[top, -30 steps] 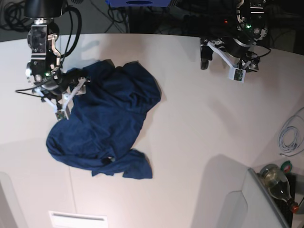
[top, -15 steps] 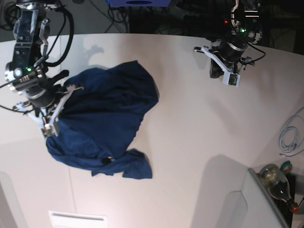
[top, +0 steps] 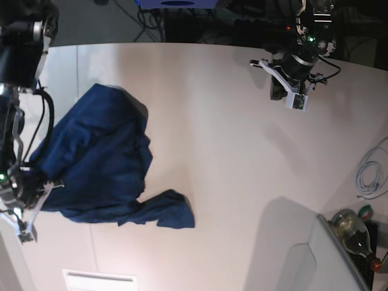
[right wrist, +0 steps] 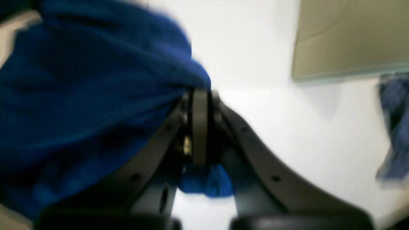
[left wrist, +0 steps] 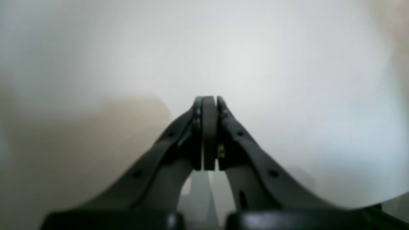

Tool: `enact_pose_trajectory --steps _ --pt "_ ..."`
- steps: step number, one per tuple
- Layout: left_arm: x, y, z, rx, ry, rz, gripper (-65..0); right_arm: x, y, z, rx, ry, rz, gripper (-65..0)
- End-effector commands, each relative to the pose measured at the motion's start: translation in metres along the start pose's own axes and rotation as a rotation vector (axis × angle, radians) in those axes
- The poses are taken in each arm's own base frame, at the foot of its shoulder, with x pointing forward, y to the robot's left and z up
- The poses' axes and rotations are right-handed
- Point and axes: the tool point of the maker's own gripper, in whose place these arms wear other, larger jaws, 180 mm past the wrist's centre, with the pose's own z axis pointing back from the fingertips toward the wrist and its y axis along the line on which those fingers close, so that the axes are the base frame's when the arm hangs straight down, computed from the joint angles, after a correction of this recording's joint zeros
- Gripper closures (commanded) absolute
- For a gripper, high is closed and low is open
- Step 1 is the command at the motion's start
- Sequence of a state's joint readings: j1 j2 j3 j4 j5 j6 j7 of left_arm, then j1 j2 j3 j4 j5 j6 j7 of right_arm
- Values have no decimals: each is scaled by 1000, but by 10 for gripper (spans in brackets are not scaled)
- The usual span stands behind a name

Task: Layout the t-shirt on the table in an organized manner, then fold the t-shirt properly
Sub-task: 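Drag the shirt edge with the right gripper along the table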

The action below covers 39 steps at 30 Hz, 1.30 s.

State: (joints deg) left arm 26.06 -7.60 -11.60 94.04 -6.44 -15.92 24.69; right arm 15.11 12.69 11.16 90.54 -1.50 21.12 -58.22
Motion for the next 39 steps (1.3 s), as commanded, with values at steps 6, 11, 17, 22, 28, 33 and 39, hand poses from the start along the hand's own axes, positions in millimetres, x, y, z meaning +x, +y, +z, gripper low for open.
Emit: enact_pose_trajectory --steps 6,11,17,22,28,33,39 --pt "10 1 3 1 -38 -3 0 -6 -22 -62 52 68 -82 -368" --pt "8 1 3 1 -35 -1 0 -32 -47 -32 -23 -3 -213 -519" --pt "15 -1 2 -4 -53 7 0 -108 20 -23 58 83 -337 -507" --pt "40 -7 -9 -13 -103 17 0 -144 63 -33 128 145 -375 -503" --pt "56 -10 -14 -17 -141 33 0 -181 85 -24 149 214 -385 -501" --pt "53 -28 -18 -58 -129 17 0 -198 99 -24 176 255 -386 -486" --pt "45 -34 -20 -74 -107 16 0 -201 100 -23 184 283 -386 0"
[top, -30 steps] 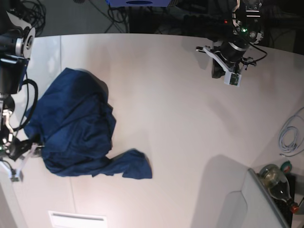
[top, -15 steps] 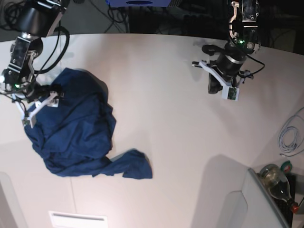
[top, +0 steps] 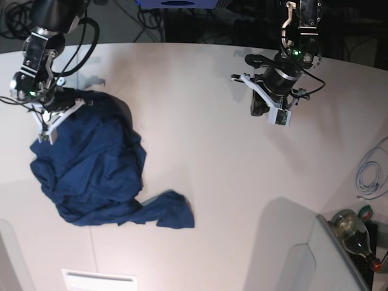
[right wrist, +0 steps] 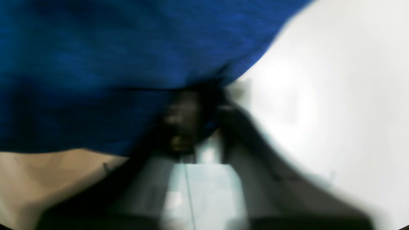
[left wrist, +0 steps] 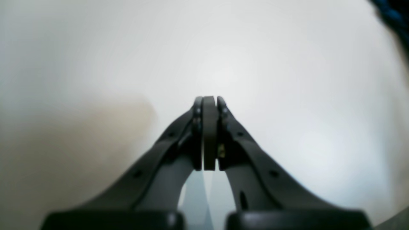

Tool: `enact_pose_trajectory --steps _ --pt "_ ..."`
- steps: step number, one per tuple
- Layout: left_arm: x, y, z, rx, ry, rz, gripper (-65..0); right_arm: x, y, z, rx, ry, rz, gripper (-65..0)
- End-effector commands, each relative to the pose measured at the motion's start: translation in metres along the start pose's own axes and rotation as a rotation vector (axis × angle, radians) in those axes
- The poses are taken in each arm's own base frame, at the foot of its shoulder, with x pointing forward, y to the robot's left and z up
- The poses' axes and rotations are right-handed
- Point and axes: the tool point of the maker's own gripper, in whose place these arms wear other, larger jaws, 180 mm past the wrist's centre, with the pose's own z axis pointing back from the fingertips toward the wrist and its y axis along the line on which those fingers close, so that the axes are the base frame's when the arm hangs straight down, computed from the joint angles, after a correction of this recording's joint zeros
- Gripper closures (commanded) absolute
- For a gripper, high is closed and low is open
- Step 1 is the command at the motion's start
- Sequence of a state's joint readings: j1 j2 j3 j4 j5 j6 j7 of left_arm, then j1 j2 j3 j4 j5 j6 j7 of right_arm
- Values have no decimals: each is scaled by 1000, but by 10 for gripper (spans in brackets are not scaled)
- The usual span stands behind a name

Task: Layout the t-shirt on the table in an organized manner, then fold the t-shirt properly
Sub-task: 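Drag the shirt edge with the right gripper along the table, then grasp the shirt body with the left gripper and pull it toward the right gripper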

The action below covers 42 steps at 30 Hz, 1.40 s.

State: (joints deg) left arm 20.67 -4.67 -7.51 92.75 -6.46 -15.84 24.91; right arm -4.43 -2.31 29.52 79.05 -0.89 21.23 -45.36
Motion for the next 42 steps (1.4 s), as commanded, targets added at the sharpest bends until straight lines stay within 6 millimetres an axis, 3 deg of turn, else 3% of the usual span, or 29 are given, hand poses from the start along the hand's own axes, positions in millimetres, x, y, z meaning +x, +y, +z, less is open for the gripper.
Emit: enact_pose_trajectory --steps 1,7,10,18,23,28,32,36,40,42 --pt "10 3 2 3 -36 -1 0 3 -10 10 -29 1 14 -17" --pt "7 11 4 14 -26 -20 0 25 -21 89 -130 -100 187 0" --pt "0 15 1 17 -6 -20 0 30 -22 119 -172 -129 248 0" --pt "5 3 -3 -7 -20 -5 0 21 -31 123 -175 -92 333 0" --pt "31 -73 -24 -185 -66 -51 -10 10 -31 112 -155 -49 322 0" --pt "58 -160 -45 -377 -98 -107 -332 -9 -31 95 -119 20 306 0" --pt "60 -227 -70 -507 -48 -155 -489 -18 -27 86 -88 16 306 0" --pt "68 -269 -82 -588 -85 -176 -502 -30 -27 79 -73 42 297 0" --pt "74 -304 -74 -682 -156 -277 -502 -44 -25 72 -49 60 294 0" --pt "76 -313 -72 -704 -166 -311 -502 -51 -23 67 -34 73 289 0"
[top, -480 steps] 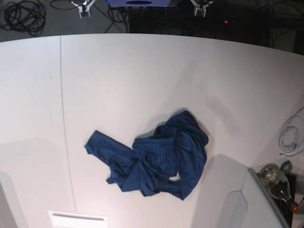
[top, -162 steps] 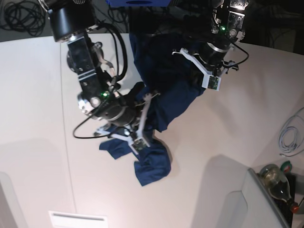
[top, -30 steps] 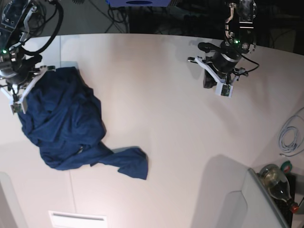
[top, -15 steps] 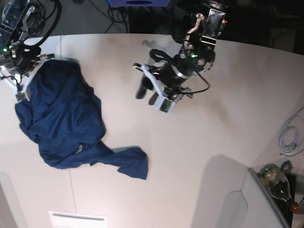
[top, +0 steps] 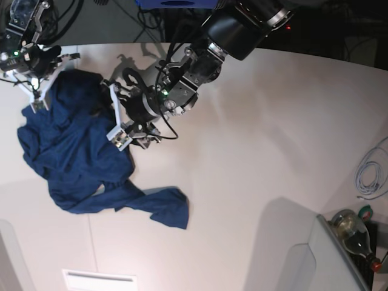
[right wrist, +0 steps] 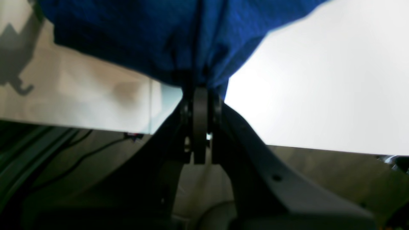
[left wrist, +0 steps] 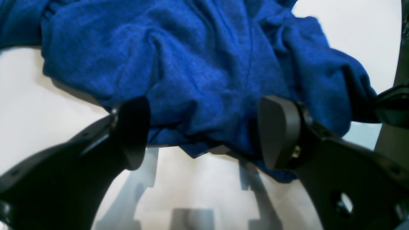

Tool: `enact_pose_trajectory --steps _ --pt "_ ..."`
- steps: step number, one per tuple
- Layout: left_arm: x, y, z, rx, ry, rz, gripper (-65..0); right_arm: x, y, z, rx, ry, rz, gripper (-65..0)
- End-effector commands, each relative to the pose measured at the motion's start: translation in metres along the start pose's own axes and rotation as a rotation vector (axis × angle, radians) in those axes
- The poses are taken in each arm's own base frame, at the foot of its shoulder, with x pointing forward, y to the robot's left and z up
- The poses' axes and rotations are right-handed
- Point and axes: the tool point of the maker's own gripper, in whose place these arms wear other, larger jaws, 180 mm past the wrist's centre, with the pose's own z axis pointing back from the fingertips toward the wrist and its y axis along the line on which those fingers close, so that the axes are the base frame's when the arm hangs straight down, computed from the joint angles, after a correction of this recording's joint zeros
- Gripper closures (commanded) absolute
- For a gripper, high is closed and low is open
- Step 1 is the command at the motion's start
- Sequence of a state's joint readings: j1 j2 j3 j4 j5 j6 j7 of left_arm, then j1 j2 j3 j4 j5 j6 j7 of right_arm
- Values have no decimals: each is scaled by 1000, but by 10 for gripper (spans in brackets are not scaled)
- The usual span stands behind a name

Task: Layout the t-shirt on the table in an organized manner, then fold the t-shirt properly
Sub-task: 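Grasp the shirt body with the left gripper and pull it toward the right gripper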

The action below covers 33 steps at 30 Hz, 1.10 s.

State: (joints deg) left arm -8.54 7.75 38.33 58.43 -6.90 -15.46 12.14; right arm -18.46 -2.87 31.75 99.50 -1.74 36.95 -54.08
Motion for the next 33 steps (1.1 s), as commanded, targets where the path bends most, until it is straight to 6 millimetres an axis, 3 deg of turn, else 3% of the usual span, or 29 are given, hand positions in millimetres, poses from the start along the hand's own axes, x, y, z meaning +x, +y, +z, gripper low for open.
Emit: enact_pose_trajectory --steps 1,5,9,10,12,15,16,17,19,22,26,30,33 --pt "34 -5 -5 -23 -84 -24 -502 2 -2 2 -3 -14 8 0" --pt "47 -5 -12 -55 -106 -35 -502 -7 2 -3 13 10 1 0" --pt "57 0 -18 -81 -131 64 -500 -7 -4 1 -4 5 0 -17" --pt "62 5 -16 -72 -149 97 -490 -5 -12 7 -32 -5 18 -50" --pt "51 41 -2 4 -153 146 -398 3 -19 21 -69 -41 40 -165" --pt "25 101 38 149 -156 237 -137 20 -26 37 -109 -102 56 -312" --pt "17 116 53 191 -149 257 -46 24 -31 40 -123 -126 47 -326" --pt "10 130 70 232 -141 279 0 33 -40 44 -145 -170 27 -326" --pt "-2 158 109 321 -124 301 0 66 -54 52 -176 -296 -4 -327" --pt "-27 181 166 434 -92 326 0 115 -68 46 -160 -414 -7 -333" --pt "-54 194 218 534 -64 325 0 163 -78 7 -75 -383 37 -327" --pt "-86 200 258 616 -15 350 0 188 -45 -11 7 -356 133 -291" --pt "-104 206 284 682 0 387 0 194 1 -21 73 -332 272 -104"
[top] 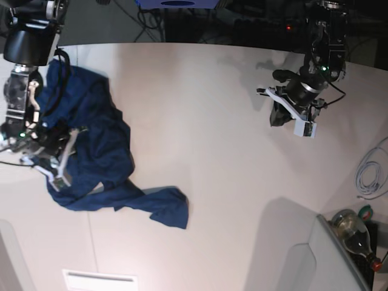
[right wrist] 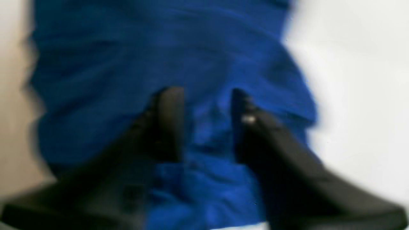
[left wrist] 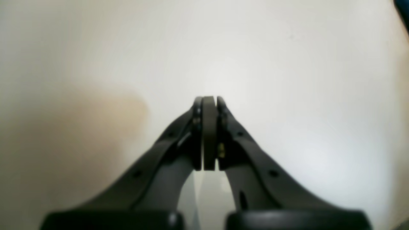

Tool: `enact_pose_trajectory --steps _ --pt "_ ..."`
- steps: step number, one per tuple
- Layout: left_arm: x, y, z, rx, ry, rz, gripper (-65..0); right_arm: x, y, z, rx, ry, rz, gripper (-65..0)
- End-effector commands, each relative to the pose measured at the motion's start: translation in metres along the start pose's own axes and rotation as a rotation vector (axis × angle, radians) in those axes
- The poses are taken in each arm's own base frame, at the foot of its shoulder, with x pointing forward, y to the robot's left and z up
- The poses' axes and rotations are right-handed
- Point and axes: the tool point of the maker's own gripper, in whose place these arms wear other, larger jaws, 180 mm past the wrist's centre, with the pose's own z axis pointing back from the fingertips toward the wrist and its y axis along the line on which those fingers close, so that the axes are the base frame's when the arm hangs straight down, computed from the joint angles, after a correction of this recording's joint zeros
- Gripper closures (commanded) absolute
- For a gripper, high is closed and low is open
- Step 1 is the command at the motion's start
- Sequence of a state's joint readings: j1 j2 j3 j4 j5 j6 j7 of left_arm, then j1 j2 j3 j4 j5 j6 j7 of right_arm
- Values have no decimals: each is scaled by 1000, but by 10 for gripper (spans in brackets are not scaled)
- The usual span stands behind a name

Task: Layout the t-shirt on the table in an organized manner, then fold the t-shirt properly
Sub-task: 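Grasp the shirt body with the left gripper and pull it toward the right gripper, then grasp the shirt edge with the right gripper and spread it out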

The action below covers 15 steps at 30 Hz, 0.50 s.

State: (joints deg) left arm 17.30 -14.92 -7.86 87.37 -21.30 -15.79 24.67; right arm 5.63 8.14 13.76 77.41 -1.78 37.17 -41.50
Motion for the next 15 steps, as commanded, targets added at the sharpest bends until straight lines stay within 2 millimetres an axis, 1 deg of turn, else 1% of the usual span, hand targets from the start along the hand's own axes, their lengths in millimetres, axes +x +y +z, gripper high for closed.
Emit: enact_pose_trajectory --steps 1,2,3,6,7,9,10,12,15 --pt "11 11 6 24 -42 1 0 18 -4 2 -7 -41 31 -51" --pt "9 17 9 39 -39 8 0 20 11 -5 22 -33 39 -20" --pt "8 23 12 54 -39 14 0 23 18 -10 32 -31 20 -12" --pt "8 32 22 84 -50 24 0 17 34 -28 68 -4 -35 -21" --pt "9 33 24 89 -55 23 0 14 44 -33 92 0 -36 -21" --pt "9 34 26 89 -55 16 0 16 79 -43 162 13 5 -21" --pt "7 34 27 90 -51 17 0 15 98 -47 197 24 30 -21" --pt "10 38 28 103 -59 23 0 17 133 -53 260 29 78 -21" --pt "11 39 29 105 -62 23 0 24 178 -59 348 2 103 -21"
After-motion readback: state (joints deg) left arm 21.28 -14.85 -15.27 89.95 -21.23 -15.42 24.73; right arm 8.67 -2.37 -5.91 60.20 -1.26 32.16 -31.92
